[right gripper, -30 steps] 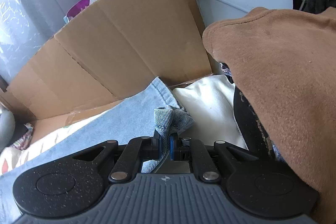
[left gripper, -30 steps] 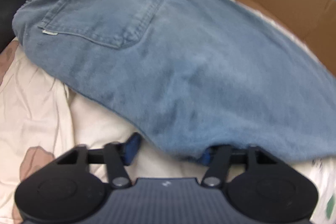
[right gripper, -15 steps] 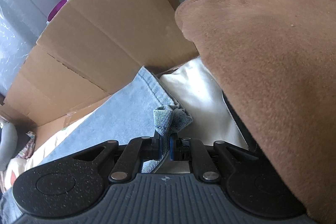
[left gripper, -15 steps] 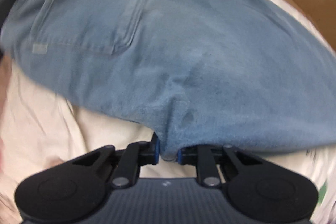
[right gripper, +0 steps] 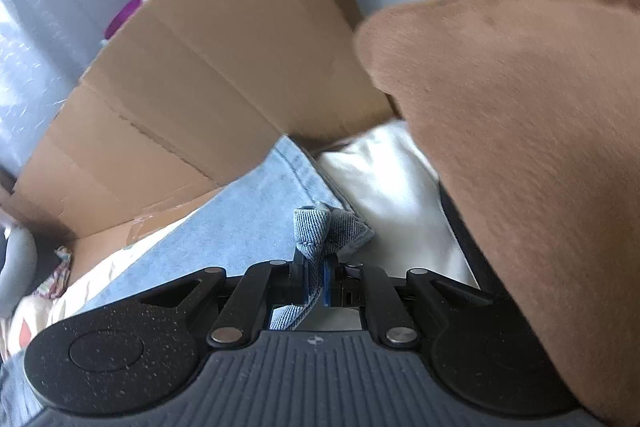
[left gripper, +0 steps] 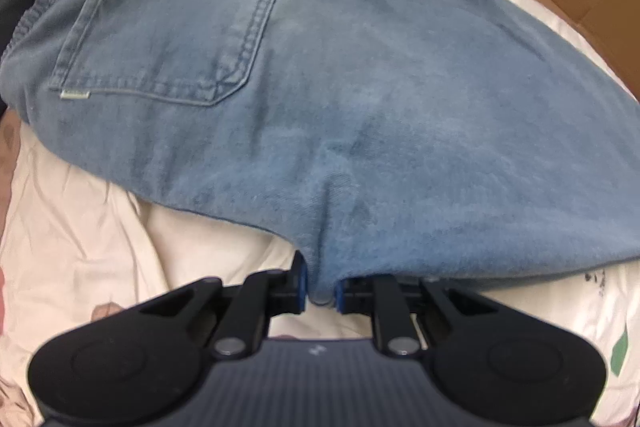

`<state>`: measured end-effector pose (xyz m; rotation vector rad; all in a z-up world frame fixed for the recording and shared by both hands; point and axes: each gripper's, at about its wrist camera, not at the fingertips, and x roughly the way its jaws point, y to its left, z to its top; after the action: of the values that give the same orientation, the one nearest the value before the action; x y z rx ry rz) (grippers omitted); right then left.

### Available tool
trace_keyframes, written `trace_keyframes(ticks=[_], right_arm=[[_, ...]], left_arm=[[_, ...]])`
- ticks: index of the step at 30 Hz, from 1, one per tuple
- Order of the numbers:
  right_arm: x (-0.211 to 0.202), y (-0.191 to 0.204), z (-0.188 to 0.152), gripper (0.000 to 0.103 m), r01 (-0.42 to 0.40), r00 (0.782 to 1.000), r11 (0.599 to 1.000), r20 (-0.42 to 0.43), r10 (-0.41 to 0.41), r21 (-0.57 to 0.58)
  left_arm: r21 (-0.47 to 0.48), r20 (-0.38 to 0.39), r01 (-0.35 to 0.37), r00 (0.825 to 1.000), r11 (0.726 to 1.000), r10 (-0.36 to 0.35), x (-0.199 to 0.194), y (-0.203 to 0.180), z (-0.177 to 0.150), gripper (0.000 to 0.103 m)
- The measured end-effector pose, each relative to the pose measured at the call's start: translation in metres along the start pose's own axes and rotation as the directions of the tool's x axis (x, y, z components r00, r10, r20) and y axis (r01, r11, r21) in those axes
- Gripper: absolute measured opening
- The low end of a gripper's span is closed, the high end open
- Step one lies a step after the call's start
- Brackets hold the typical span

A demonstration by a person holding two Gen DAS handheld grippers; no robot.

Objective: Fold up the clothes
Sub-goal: 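Lift and carry the folded jeans with both tools over the bear-print sheet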

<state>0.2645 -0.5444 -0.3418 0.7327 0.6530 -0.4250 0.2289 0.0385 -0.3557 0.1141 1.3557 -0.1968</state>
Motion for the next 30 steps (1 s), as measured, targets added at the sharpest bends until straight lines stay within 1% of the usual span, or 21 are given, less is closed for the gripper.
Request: trace_keyframes(ticks=[2,4,6,8,11,15,19,20,22,26,30], right_arm=[[-0.007,0.001,0.0,0.005,0.006,1.0,1.0,0.006,-0.006,0.0],[-0.014,0.008,-0.002,0.005,0.021,0.999,0.998,0.025,-0.019,-0.056],[-0.022,0.013,-0.003,0.005,0.034,0.999,0.996,0.035,-0.031,-0.078],[-0.03,0.017,-0.004,0.005,0.04,0.998,0.996,0.042,-0.037,-0.081],[-0.048,0.024,-0.002,0.005,0.037,0.998,0.995,0.056,-0.032,-0.092],[-0.077,0.019,0.004,0.005,0.029,0.998,0.996,0.051,-0.025,-0.085],[-0.095,0.015,0.003,0.005,0.02,0.999,0.998,0.037,-0.018,-0.053],[-0.103,0.011,0.0,0.005,0.014,1.0,0.999,0.028,-0.013,-0.031],[-0.116,0.014,-0.008,0.005,0.007,1.0,0.999,0.026,-0.006,-0.041],[-0.147,0.0,-0.023,0.005,-0.011,1.0,1.0,0.01,0.011,-0.023],[-0.173,-0.008,-0.043,0.005,-0.007,1.0,1.0,-0.006,0.007,-0.025]], left_arm=[[0.012,-0.007,-0.001,1.0,1.0,0.001,-0.001,0.0,0.001,0.013],[0.087,-0.012,-0.02,1.0,0.996,0.022,-0.004,-0.005,0.007,0.013],[0.096,-0.034,-0.014,0.999,0.995,0.017,-0.008,-0.003,0.009,0.013],[0.125,-0.034,-0.017,0.999,0.992,0.021,-0.015,-0.002,0.011,0.013],[0.122,-0.04,-0.023,0.999,0.992,0.028,-0.024,0.0,0.011,0.013],[0.152,-0.043,-0.049,0.997,0.987,0.056,-0.032,-0.005,0.019,0.013],[0.152,-0.06,-0.042,0.997,0.987,0.051,-0.029,-0.005,0.022,0.013],[0.159,-0.064,-0.043,0.996,0.986,0.054,-0.029,-0.004,0.019,0.013],[0.167,-0.073,-0.046,0.996,0.985,0.059,-0.028,-0.003,0.014,0.013],[0.153,-0.073,-0.041,0.996,0.987,0.052,-0.041,0.006,0.003,0.013],[0.153,-0.068,-0.046,0.996,0.987,0.057,-0.049,0.01,-0.001,0.011]])
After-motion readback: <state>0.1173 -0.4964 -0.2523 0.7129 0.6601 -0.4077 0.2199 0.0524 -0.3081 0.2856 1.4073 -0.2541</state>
